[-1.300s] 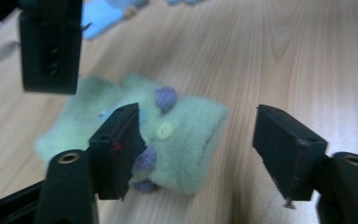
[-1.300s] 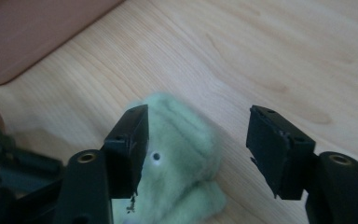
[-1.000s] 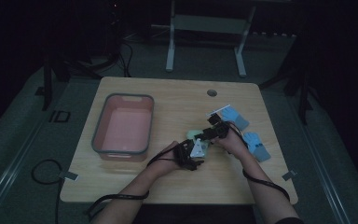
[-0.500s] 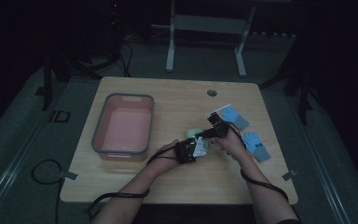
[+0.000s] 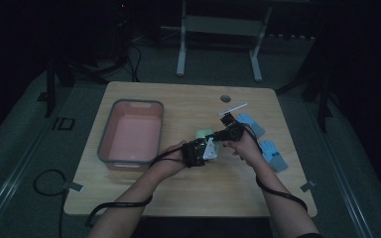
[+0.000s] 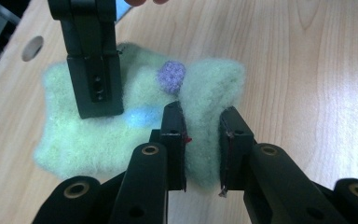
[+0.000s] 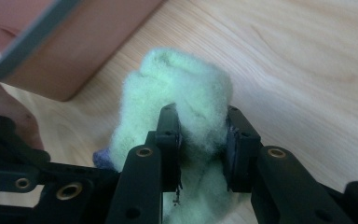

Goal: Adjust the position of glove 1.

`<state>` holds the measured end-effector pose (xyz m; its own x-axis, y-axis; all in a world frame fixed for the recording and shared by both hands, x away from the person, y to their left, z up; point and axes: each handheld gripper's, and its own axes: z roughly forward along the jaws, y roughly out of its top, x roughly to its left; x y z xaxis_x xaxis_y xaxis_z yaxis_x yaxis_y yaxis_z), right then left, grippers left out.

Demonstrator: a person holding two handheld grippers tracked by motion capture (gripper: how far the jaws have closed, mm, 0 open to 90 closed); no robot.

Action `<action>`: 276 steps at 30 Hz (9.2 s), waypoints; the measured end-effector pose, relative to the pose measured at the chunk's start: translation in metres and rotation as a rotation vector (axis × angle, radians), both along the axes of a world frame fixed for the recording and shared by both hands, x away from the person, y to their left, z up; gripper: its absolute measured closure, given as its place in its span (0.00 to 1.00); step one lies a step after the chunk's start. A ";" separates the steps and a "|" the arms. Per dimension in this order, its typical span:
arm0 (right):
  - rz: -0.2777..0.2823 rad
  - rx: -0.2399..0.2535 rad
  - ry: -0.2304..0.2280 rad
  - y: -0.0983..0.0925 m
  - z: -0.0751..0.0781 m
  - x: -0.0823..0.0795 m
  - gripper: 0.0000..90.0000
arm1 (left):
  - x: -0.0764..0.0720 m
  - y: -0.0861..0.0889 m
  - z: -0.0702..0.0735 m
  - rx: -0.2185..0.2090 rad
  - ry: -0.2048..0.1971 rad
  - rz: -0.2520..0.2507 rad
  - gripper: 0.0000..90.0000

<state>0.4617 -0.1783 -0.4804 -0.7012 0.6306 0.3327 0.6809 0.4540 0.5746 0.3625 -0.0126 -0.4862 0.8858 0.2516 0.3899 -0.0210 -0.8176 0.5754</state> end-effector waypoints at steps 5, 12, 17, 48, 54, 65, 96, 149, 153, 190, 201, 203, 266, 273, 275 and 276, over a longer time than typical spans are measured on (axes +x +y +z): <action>0.016 -0.002 -0.031 0.012 0.019 -0.002 0.79 | 0.000 0.011 0.018 0.016 -0.014 0.004 0.84; 0.047 0.015 -0.062 0.038 0.041 -0.001 0.79 | -0.002 0.032 0.037 0.026 -0.021 0.022 0.84; 0.077 0.023 -0.070 0.058 0.049 -0.001 0.79 | -0.004 0.051 0.045 0.032 -0.015 0.039 0.84; 0.234 0.034 -0.093 0.218 0.055 0.001 0.80 | -0.021 0.190 0.050 0.126 -0.025 0.181 0.85; 0.237 0.032 -0.091 0.232 0.041 0.009 0.79 | -0.008 0.202 0.036 0.143 0.003 0.196 0.85; 0.188 -0.027 -0.059 0.229 0.003 0.027 0.64 | 0.035 0.191 -0.003 0.202 0.199 0.215 0.83; 0.164 0.085 -0.204 0.091 0.053 -0.012 0.38 | 0.017 0.151 0.040 -0.125 0.218 0.284 0.10; -0.164 -0.062 -0.287 -0.130 -0.007 0.021 0.65 | -0.024 0.063 -0.059 -0.141 0.332 0.131 0.02; -0.165 -0.162 -0.286 -0.140 -0.007 0.037 0.70 | -0.026 0.067 -0.061 -0.148 0.343 0.129 0.02; -0.367 -0.132 -0.163 -0.094 0.008 0.009 0.97 | -0.036 0.062 -0.063 -0.137 0.306 0.102 0.02; -0.495 -0.128 -0.158 -0.050 0.008 -0.049 0.97 | -0.039 0.064 -0.063 -0.131 0.295 0.098 0.02; -0.531 -0.119 -0.155 -0.048 0.003 -0.058 0.97 | -0.039 0.064 -0.063 -0.131 0.294 0.096 0.02; -0.268 -0.186 -0.339 -0.018 -0.048 -0.069 0.96 | -0.046 0.067 -0.066 -0.146 0.284 0.097 0.02; -0.261 -0.186 -0.286 -0.019 -0.064 -0.061 0.92 | -0.046 0.068 -0.066 -0.154 0.275 0.097 0.02; -0.264 -0.175 -0.272 -0.019 -0.061 -0.060 0.85 | -0.046 0.068 -0.066 -0.155 0.271 0.099 0.02; -0.266 -0.170 -0.275 -0.020 -0.058 -0.060 0.84 | -0.046 0.068 -0.066 -0.152 0.270 0.098 0.02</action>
<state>0.4013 -0.1986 -0.5379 -0.5545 0.8316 0.0309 0.6189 0.3873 0.6833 0.3164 0.0558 -0.5520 0.9208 0.3782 0.0951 0.2238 -0.7122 0.6654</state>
